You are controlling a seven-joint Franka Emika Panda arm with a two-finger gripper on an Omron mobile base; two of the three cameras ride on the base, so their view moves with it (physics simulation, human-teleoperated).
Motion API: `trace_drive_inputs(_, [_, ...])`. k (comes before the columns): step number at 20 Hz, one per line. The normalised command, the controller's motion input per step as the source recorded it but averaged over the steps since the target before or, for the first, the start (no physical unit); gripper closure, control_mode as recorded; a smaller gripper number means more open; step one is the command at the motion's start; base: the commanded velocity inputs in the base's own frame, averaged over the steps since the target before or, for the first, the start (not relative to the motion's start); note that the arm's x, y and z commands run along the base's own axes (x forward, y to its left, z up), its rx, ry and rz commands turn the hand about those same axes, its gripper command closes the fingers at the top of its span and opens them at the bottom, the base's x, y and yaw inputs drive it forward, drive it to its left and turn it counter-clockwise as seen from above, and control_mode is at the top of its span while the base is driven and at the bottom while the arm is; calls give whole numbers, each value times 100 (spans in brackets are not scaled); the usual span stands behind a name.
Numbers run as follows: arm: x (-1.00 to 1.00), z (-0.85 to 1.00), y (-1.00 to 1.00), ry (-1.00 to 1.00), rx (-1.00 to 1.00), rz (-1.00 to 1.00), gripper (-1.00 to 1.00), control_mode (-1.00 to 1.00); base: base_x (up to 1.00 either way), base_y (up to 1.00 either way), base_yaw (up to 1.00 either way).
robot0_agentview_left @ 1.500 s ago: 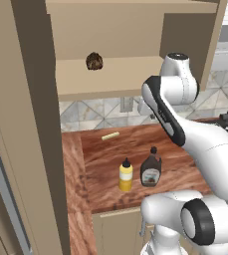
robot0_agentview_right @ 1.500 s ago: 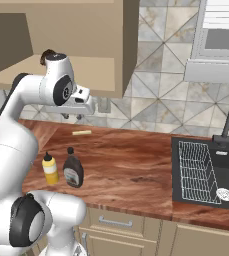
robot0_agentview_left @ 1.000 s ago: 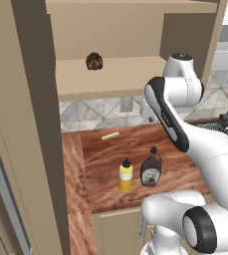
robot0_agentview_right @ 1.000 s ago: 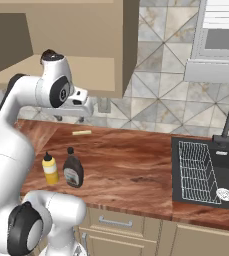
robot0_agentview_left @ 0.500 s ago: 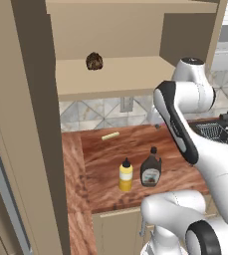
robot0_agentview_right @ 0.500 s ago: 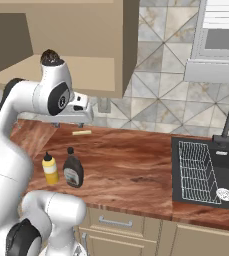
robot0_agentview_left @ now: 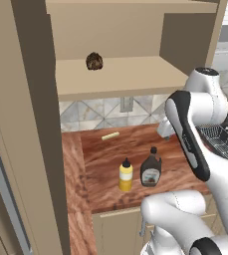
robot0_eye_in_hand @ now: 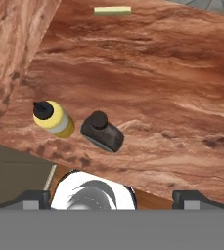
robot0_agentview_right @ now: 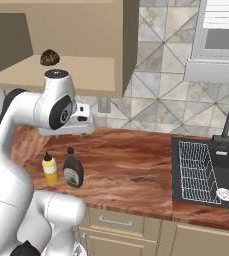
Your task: Pick the syrup bottle and mustard from the counter and place them in the cabinet.
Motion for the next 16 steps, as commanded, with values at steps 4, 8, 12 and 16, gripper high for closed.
trace_drive_inputs(4, [-31,-13,-14,0,0,13,-100,-100,0,0,0])
trace_drive_inputs(8, [-13,-14,-12,0,0,11,-100,-100,0,0,0])
trace_drive_inputs(12, [-1,-17,-10,0,0,7,-100,-100,0,0,0])
trace_drive_inputs(16, [0,-21,-6,-4,0,3,-100,-100,0,0,0])
